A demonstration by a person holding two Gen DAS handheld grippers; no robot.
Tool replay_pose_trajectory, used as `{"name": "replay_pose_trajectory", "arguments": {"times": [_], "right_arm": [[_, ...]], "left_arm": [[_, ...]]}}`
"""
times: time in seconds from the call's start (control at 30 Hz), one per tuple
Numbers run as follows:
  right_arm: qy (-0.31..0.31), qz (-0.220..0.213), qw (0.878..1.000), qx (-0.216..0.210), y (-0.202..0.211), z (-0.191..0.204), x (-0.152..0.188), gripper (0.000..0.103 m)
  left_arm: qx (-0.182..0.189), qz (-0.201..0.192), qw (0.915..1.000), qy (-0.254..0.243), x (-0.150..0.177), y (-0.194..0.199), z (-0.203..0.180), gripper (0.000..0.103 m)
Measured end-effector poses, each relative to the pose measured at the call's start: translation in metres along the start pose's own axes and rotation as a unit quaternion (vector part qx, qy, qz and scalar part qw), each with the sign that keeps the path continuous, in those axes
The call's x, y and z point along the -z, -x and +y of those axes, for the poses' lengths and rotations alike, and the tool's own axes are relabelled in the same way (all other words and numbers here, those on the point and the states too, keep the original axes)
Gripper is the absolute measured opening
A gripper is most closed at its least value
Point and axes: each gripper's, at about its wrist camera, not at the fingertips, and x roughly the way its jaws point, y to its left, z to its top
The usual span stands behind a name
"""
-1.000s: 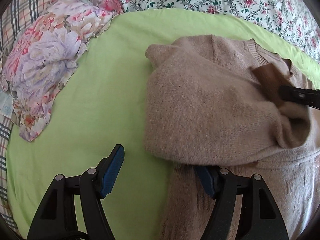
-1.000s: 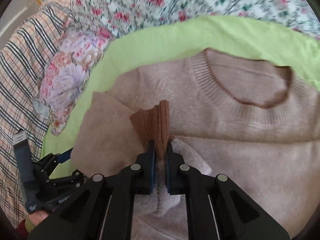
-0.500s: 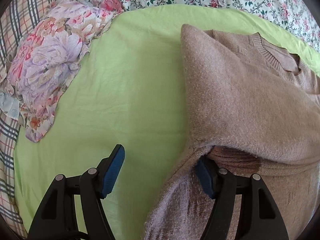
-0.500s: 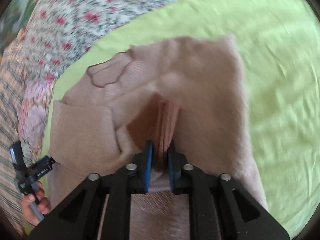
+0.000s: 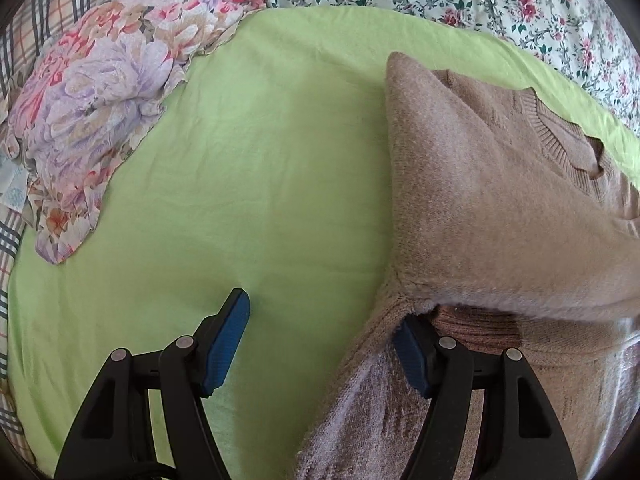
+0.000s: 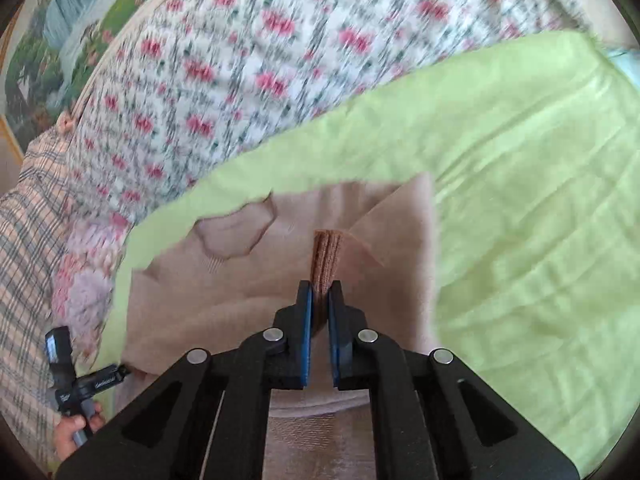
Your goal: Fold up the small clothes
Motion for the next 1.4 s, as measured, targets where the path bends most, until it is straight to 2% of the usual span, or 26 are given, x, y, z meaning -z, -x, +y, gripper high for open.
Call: {"name": "replay_pose_trajectory", "arguments": {"times": [0.03, 0.13, 0.2, 0.33, 0.43, 0.5, 0.53, 0.57, 0.6, 0.67, 0.7, 0.83, 0.9, 1.0, 1.07, 1.1, 1.3, 1.4], "right_arm": [[-0.001, 0.026, 1.000, 0.004, -0.007, -0.002, 0.005, 0.008], [-0.010, 0.071, 0.997, 0.019, -0.019, -0.012, 0.019, 0.010], [-0.028, 0.072, 0.997, 0.012, -0.015, -0.021, 0.021, 0.015], [-0.026, 0.052, 0.998, 0.002, -0.007, -0.022, 0.006, 0.035], [-0.013, 0.058, 0.998, 0.010, -0.018, -0.022, -0.008, 0.037], [-0.005, 0.086, 0.996, 0.010, -0.035, -0.022, -0.013, 0.037], [0.004, 0.098, 0.995, 0.010, -0.041, -0.019, -0.014, 0.036], [0.022, 0.097, 0.995, 0.012, -0.041, -0.016, -0.015, 0.014], [0.032, 0.081, 0.996, 0.016, -0.036, -0.012, -0.017, 0.005], [0.045, 0.034, 0.998, 0.027, -0.018, -0.007, -0.021, 0.005], [0.048, 0.025, 0.998, 0.036, -0.014, -0.007, -0.021, 0.005], [0.059, 0.068, 0.994, 0.062, -0.031, -0.014, -0.007, 0.005], [0.048, 0.076, 0.994, 0.059, -0.034, -0.021, 0.000, 0.005], [0.023, 0.070, 0.997, 0.040, -0.030, -0.026, -0.001, 0.006], [0.028, 0.069, 0.996, 0.038, -0.029, -0.023, -0.002, 0.006], [0.032, 0.070, 0.996, 0.039, -0.029, -0.022, -0.002, 0.006], [0.022, 0.076, 0.996, 0.035, -0.029, -0.023, -0.002, 0.006], [0.031, 0.075, 0.996, 0.039, -0.030, -0.020, -0.001, 0.006]], "left_arm": [[-0.002, -0.001, 1.0000, 0.000, 0.001, 0.000, -0.001, 0.071], [0.000, 0.000, 1.0000, 0.005, 0.001, 0.000, 0.000, 0.071], [0.002, 0.001, 1.0000, 0.007, 0.001, 0.000, 0.001, 0.071], [-0.001, 0.000, 1.0000, -0.003, 0.002, 0.003, 0.000, 0.070], [-0.004, -0.001, 1.0000, -0.005, 0.001, 0.004, -0.002, 0.070], [-0.007, -0.001, 0.9999, -0.008, 0.000, 0.003, -0.004, 0.069], [-0.009, -0.001, 0.9999, -0.010, 0.000, 0.003, -0.005, 0.069], [-0.009, -0.002, 0.9999, -0.012, 0.000, 0.003, -0.005, 0.068], [-0.012, -0.003, 0.9999, -0.011, 0.000, 0.004, -0.005, 0.068], [-0.013, -0.003, 0.9999, -0.007, -0.001, 0.004, 0.000, 0.068], [-0.013, 0.000, 0.9999, -0.004, -0.001, 0.002, 0.001, 0.068], [-0.024, 0.000, 0.9994, -0.025, 0.001, -0.001, -0.007, 0.068], [-0.018, 0.003, 0.9995, -0.028, 0.001, 0.001, -0.005, 0.068], [0.019, 0.004, 0.9993, -0.031, 0.003, 0.010, -0.001, 0.068], [0.042, -0.001, 0.9987, -0.030, 0.002, 0.019, 0.003, 0.068], [0.060, -0.002, 0.9978, -0.028, -0.002, 0.023, 0.005, 0.068], [0.103, -0.006, 0.9939, -0.037, -0.039, 0.018, -0.013, 0.071], [0.088, 0.010, 0.9948, -0.050, -0.055, -0.004, -0.030, 0.071]]}}
